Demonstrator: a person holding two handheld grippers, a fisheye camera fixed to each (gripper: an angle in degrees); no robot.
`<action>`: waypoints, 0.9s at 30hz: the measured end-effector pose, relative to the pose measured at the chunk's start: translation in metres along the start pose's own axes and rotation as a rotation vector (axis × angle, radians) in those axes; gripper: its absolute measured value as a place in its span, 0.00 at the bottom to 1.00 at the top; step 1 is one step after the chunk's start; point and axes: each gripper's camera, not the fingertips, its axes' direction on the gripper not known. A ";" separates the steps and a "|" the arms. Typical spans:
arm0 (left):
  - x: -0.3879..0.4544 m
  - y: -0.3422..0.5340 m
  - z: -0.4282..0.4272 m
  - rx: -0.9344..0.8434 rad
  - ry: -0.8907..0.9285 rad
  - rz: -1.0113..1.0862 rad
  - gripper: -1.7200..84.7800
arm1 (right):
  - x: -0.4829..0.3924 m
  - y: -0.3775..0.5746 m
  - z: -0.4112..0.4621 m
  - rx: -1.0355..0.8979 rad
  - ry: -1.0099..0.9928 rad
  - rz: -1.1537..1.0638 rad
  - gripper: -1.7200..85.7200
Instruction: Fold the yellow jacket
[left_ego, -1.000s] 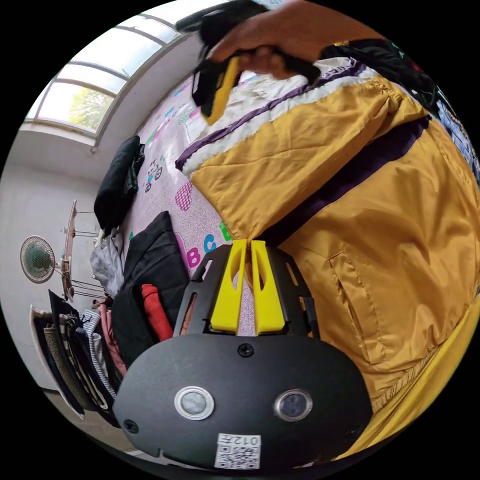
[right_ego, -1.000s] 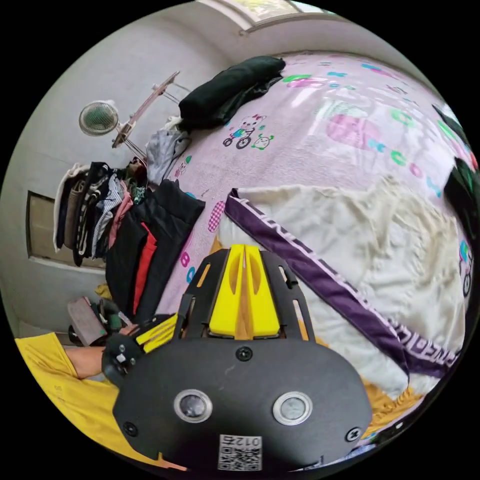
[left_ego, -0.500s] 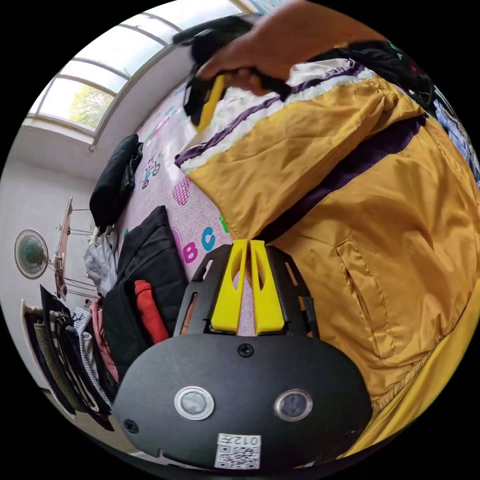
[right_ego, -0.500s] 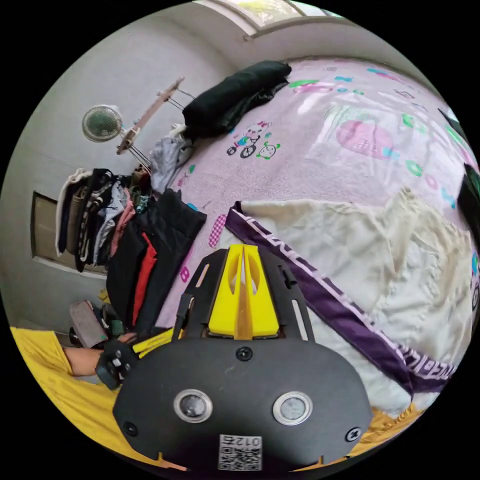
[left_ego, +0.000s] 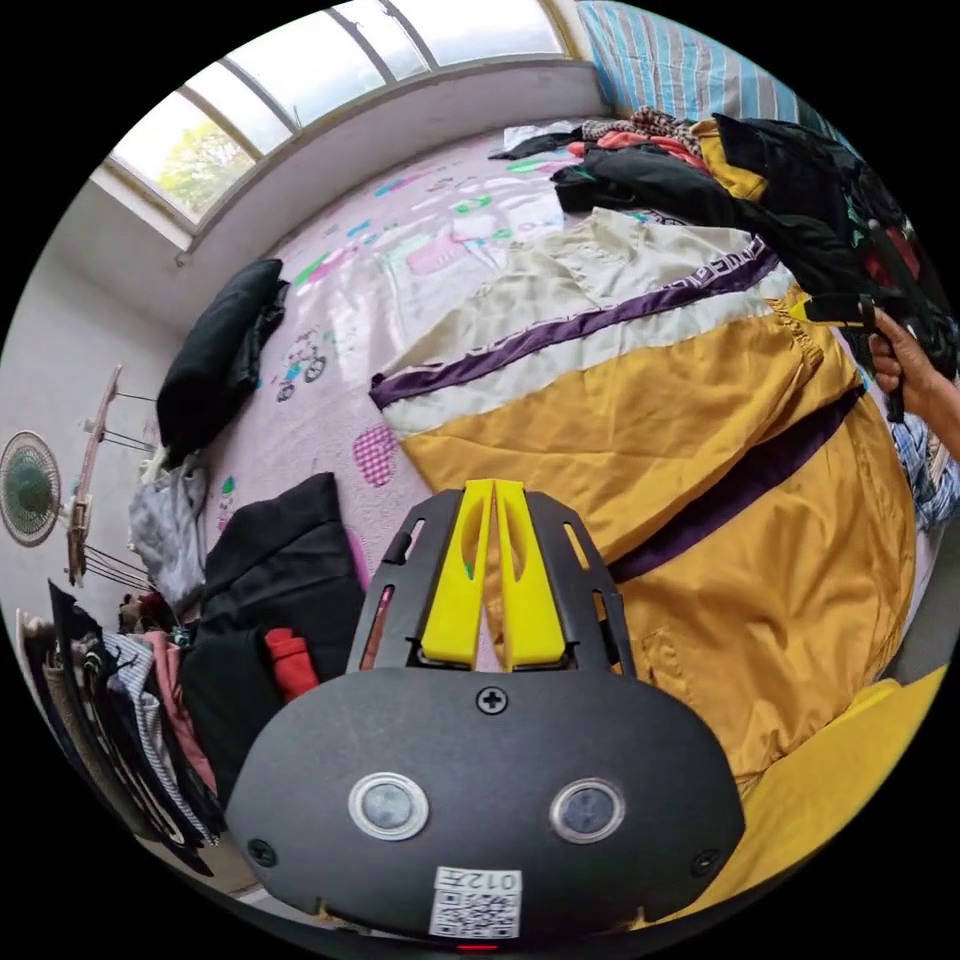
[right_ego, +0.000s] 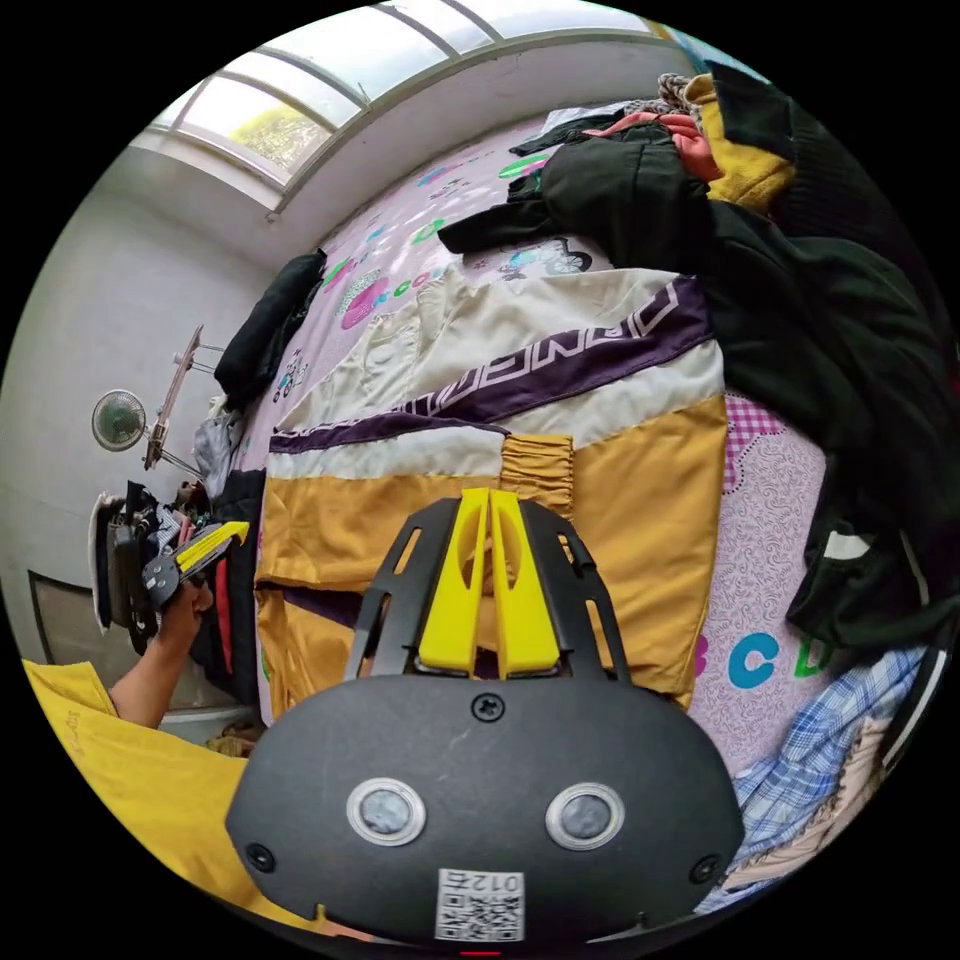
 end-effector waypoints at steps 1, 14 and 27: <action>0.000 -0.009 0.017 -0.041 0.025 -0.006 0.02 | -0.002 -0.001 0.007 -0.017 -0.004 -0.016 0.02; -0.019 -0.016 0.042 -0.090 0.074 -0.056 0.02 | -0.025 0.007 -0.023 0.047 0.102 -0.014 0.02; 0.058 -0.081 0.042 -0.003 0.198 0.145 0.02 | -0.040 0.000 -0.026 0.091 -0.011 0.066 0.03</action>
